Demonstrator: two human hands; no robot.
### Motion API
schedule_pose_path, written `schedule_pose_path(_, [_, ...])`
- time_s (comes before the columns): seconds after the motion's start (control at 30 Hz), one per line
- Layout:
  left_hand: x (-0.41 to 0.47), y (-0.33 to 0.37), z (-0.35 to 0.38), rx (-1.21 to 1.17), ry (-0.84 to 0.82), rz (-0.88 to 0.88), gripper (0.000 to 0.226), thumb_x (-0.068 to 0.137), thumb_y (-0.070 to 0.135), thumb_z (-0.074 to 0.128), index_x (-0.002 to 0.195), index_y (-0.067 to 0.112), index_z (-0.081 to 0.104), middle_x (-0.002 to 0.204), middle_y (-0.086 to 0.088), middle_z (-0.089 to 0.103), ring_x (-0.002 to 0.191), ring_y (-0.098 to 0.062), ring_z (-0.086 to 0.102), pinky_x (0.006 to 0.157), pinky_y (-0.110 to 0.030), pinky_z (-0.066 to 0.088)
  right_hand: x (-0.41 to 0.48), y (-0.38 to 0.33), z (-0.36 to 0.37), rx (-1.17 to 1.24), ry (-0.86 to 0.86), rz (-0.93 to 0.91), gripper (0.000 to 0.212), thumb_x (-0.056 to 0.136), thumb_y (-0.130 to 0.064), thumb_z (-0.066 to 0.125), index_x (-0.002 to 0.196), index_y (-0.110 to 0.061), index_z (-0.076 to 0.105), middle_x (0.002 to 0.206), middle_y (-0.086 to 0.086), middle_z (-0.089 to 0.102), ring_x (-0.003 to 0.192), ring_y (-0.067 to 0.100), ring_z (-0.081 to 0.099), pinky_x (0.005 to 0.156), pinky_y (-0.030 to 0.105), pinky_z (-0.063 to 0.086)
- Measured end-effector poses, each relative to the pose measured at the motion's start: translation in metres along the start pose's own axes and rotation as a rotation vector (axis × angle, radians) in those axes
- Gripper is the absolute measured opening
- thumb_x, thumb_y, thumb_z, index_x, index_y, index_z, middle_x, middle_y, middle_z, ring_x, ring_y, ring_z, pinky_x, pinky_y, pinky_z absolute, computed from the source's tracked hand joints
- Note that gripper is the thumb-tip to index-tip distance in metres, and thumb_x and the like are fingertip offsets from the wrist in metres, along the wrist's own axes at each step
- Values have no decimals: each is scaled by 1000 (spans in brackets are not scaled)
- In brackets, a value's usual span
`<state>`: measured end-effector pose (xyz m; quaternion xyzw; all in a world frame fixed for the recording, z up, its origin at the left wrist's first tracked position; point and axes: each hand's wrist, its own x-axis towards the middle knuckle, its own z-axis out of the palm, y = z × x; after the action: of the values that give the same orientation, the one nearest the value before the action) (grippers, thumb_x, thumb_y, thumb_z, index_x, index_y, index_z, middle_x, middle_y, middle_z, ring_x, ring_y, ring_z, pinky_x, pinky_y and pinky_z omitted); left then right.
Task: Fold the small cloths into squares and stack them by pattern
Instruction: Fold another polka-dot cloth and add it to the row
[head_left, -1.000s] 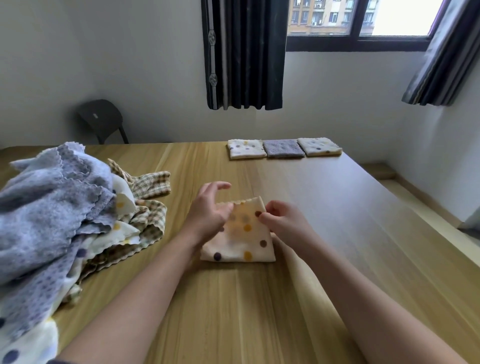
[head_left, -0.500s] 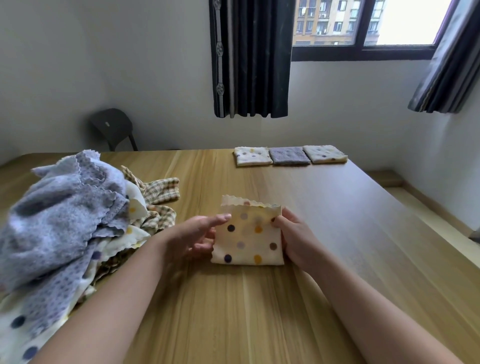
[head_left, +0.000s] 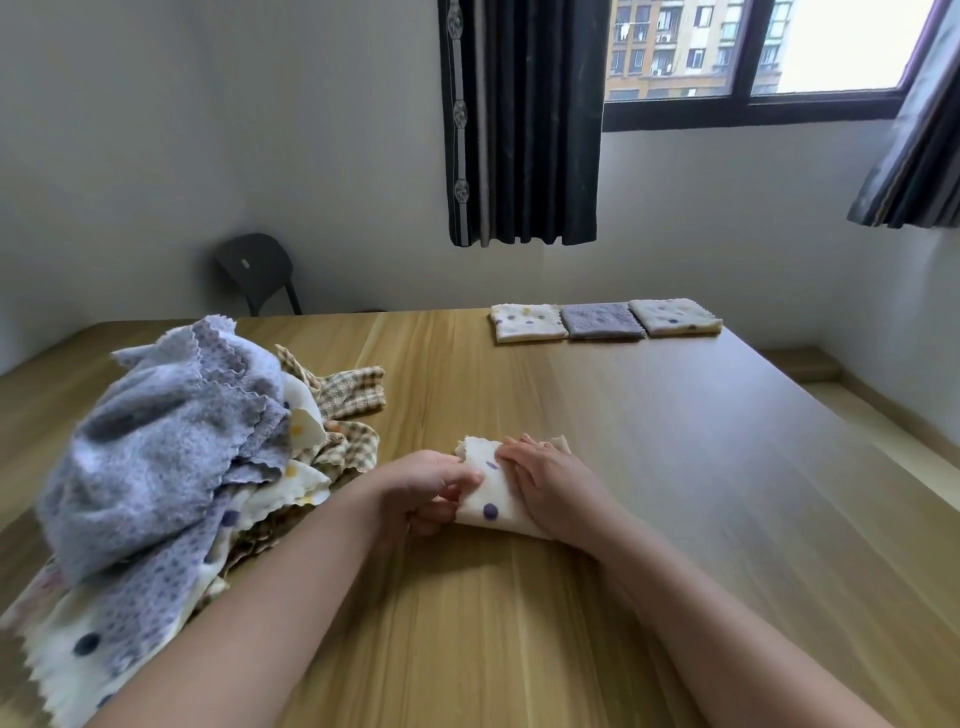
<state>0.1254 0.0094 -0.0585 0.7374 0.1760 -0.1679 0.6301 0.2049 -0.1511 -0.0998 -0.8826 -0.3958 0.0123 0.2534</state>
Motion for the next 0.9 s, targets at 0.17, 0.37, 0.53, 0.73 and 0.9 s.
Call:
schedule_pose_path(0.17, [-4, 7, -4, -31, -121, -72, 8, 96, 19, 52, 91, 13, 48, 47, 7, 36, 35, -3, 25, 33, -14, 18, 1, 0, 3, -160, -97, -14, 44, 105, -29, 18, 140, -17, 42, 158, 0, 26, 148, 20, 11, 120, 41, 5])
schedule_pose_path(0.37, [-4, 9, -5, 146, -108, -132, 17, 97, 22, 52, 82, 16, 46, 52, 6, 32, 37, -4, 24, 34, -15, 19, 1, 3, 7, -203, -116, 28, 50, 104, -37, 18, 152, -23, 22, 161, -5, 12, 149, 15, 2, 121, 41, 0])
schedule_pose_path(0.53, [-9, 4, -7, 197, -89, -97, 17, 94, 24, 58, 80, 16, 57, 44, 7, 37, 34, -4, 26, 35, -16, 19, 0, 1, 6, -206, -115, 39, 50, 104, -36, 18, 153, -22, 20, 162, -5, 11, 149, 15, 1, 120, 40, -2])
schedule_pose_path(0.73, [-4, 2, 1, 308, 100, -118, 29, 91, 30, 63, 65, 19, 57, 48, 6, 41, 41, -8, 31, 40, -20, 22, -1, 0, 7, -215, -119, 47, 52, 104, -37, 17, 153, -22, 19, 162, -5, 10, 149, 15, 0, 120, 41, -3])
schedule_pose_path(0.9, [-13, -12, -1, 658, 394, -19, 27, 85, 35, 64, 64, 20, 59, 65, 5, 57, 57, -10, 50, 54, -24, 39, -1, 0, 5, -222, -123, 71, 51, 104, -35, 19, 153, -22, 19, 162, -5, 10, 149, 16, 1, 121, 41, -2])
